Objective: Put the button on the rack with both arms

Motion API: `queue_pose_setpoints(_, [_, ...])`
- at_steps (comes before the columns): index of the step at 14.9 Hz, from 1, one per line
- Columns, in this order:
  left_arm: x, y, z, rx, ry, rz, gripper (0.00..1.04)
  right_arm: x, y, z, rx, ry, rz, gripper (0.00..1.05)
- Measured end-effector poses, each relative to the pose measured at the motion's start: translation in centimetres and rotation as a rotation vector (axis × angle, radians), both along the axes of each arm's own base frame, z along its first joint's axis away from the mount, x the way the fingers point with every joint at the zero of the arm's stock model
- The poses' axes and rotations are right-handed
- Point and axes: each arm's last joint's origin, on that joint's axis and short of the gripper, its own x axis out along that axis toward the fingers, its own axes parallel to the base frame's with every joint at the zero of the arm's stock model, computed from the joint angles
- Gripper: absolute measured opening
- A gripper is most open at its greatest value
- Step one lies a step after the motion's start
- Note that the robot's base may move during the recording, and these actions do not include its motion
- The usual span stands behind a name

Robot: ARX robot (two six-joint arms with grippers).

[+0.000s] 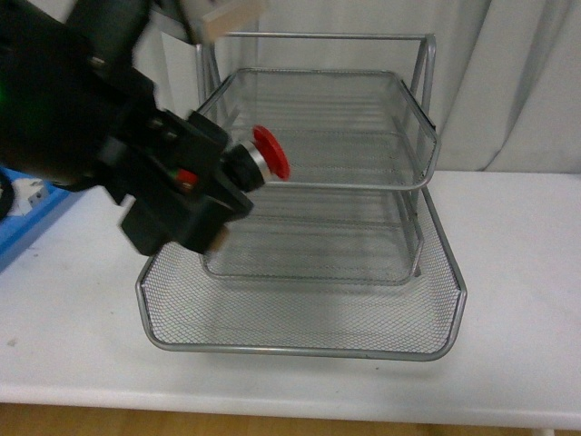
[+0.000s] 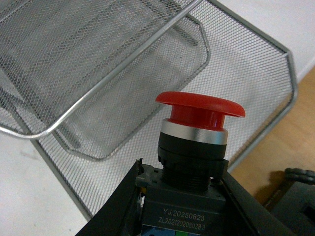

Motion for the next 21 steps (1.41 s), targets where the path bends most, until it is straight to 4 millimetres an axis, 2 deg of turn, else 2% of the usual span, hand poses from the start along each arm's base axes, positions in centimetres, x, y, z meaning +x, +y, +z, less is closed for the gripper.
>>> queue_pose_setpoints(4, [3.3,-3.7,-4.4,0.107,0.028,-0.015,0.37,0.0,0.0,0.0,0.0,0.0,0.0,0.98])
queue_pose_setpoints(7, [5.8,-5.1,-5.9,0.113,0.036,0.024,0.37,0.0,0.0,0.0,0.0,0.0,0.0,0.98])
queue_pose_setpoints(9, [6.8,-4.9,-7.4,0.117,0.086,0.065,0.37,0.0,0.0,0.0,0.0,0.0,0.0,0.98])
queue_pose_setpoints(11, [6.9,-4.5,-7.6,0.082,0.129,0.071,0.57,0.0,0.0,0.0,0.0,0.0,0.0,0.98])
queue_pose_setpoints(12, [6.6,-4.1,-6.7,0.046,0.114,0.078,0.68,0.0,0.0,0.0,0.0,0.0,0.0,0.98])
queue_pose_setpoints(13, [5.8,-3.6,-5.4,0.001,0.111,0.08,0.79,0.0,0.0,0.0,0.0,0.0,0.0,0.98])
queue_pose_setpoints(15, [3.5,-2.3,-1.3,-0.155,0.021,0.064,1.0,0.0,0.0,0.0,0.0,0.0,0.0,0.98])
queue_pose_setpoints(17, [0.3,0.7,3.5,-0.351,-0.136,0.055,0.98,0.0,0.0,0.0,0.0,0.0,0.0,0.98])
queue_pose_setpoints(18, [-1.3,2.2,5.3,-0.403,-0.371,0.221,0.92,0.0,0.0,0.0,0.0,0.0,0.0,0.98])
queue_pose_setpoints(19, [-2.8,3.8,5.3,-0.458,-0.554,0.457,0.79,0.0,0.0,0.0,0.0,-0.001,0.001,0.98])
queue_pose_setpoints(20, [-4.1,5.7,2.9,-0.444,-0.614,0.648,0.65,0.0,0.0,0.0,0.0,0.0,0.002,0.98])
queue_pose_setpoints(21, [-5.2,7.0,0.6,-0.414,-0.594,0.705,0.52,0.0,0.0,0.0,0.0,0.0,0.002,0.98])
